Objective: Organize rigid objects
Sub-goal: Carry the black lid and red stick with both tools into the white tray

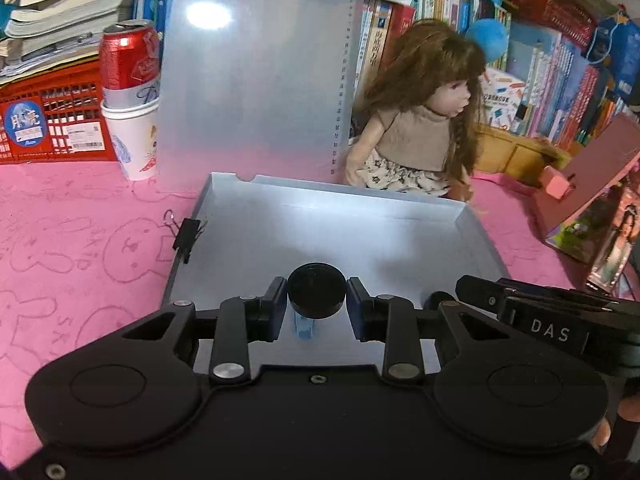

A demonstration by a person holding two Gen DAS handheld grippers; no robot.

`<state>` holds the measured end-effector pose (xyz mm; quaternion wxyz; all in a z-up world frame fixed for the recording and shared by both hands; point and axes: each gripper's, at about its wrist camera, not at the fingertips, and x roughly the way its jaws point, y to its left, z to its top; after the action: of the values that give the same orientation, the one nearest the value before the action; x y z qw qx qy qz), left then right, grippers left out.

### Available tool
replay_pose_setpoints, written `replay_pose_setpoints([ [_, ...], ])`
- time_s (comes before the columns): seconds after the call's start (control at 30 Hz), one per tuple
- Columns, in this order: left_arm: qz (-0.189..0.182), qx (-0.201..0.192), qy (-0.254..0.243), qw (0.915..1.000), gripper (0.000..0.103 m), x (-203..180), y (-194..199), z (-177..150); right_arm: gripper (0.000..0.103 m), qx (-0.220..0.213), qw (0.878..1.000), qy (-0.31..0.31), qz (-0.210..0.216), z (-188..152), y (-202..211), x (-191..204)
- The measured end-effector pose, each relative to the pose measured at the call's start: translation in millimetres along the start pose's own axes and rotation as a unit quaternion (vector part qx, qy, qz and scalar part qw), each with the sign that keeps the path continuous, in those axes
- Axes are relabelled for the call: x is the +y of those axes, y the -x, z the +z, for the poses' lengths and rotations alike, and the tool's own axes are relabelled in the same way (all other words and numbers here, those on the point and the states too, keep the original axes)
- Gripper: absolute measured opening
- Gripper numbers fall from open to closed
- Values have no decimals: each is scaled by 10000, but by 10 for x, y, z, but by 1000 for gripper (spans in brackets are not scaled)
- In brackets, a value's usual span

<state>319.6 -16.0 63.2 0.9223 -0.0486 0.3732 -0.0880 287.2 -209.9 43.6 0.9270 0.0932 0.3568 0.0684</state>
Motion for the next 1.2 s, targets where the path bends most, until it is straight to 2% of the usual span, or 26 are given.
replay_pose_setpoints([
  [0.47, 200, 226, -45, 9995, 31, -12, -497, 55, 49, 125, 9999, 59, -84, 39, -360, -49],
  [1.2, 471, 296, -234, 9982, 31, -47, -717, -15, 49, 234, 9991, 287, -193, 24, -584, 12],
])
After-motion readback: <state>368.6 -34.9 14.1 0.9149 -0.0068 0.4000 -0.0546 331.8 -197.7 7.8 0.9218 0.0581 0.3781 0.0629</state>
